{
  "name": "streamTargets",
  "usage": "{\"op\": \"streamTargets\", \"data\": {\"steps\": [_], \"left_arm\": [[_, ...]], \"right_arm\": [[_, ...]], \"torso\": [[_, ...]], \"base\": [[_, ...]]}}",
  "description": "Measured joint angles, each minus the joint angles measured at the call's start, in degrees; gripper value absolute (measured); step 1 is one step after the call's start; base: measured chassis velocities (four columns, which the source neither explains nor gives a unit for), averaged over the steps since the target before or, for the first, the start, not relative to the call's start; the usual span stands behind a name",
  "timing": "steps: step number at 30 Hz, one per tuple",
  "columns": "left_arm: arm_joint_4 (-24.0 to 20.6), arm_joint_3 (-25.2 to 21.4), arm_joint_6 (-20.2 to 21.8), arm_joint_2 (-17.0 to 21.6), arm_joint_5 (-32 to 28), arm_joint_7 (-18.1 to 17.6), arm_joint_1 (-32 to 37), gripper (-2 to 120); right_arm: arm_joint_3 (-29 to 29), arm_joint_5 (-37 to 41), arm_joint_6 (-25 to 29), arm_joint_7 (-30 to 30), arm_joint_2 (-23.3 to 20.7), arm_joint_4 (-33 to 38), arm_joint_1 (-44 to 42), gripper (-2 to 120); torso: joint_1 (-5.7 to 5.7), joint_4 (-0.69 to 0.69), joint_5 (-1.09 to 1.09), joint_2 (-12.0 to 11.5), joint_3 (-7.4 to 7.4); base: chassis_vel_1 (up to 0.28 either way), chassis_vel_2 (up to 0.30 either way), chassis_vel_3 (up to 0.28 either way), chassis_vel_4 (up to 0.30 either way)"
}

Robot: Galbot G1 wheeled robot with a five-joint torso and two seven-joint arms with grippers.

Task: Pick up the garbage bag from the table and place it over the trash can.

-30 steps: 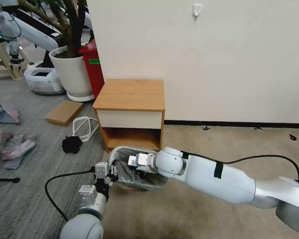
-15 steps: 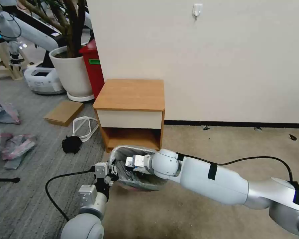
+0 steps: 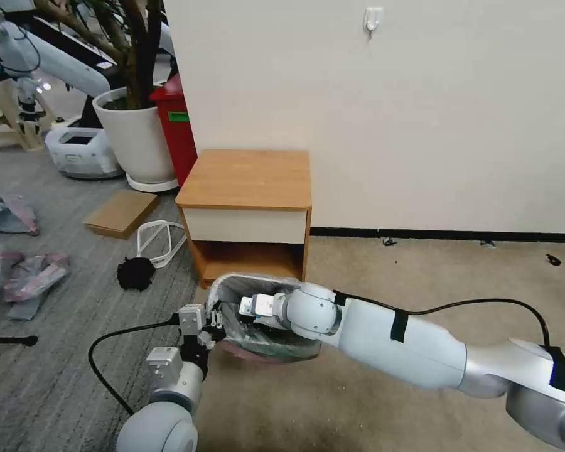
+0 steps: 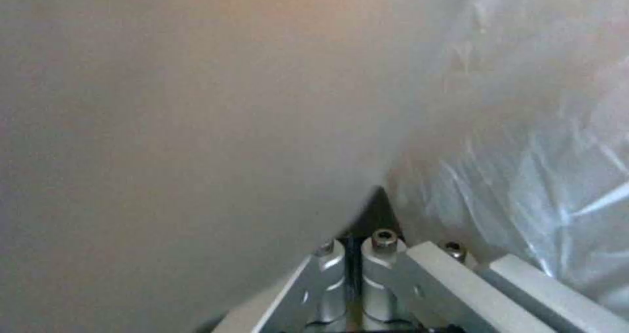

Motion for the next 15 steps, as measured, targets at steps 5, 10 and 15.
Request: {"op": "streamTargets", "data": {"steps": [5, 10, 15], "left_arm": [[-0.15, -0.05, 0.13, 0.22, -1.02, -0.16, 0.0, 6], [-0.28, -0.11, 0.3, 0.33, -2.24, -0.48, -0.35, 6], [-0.55, -0.15, 0.66, 0.37, -3.86, -1.02, -0.6, 6]], "right_arm": [[0.24, 0.12, 0.01, 0.17, 0.02, -0.12, -0.45, 0], [0.34, 0.2, 0.02, 0.29, -0.09, -0.11, -0.61, 0], [0.39, 0.22, 0.04, 0.32, -0.29, -0.11, -0.67, 0]], "torso": [[0.0, 0.0, 0.0, 0.0, 0.0], [0.0, 0.0, 0.0, 0.0, 0.0], [0.0, 0.0, 0.0, 0.0, 0.0]], "base": [[0.0, 0.0, 0.0, 0.0], [0.0, 0.0, 0.0, 0.0], [0.0, 0.0, 0.0, 0.0]]}}
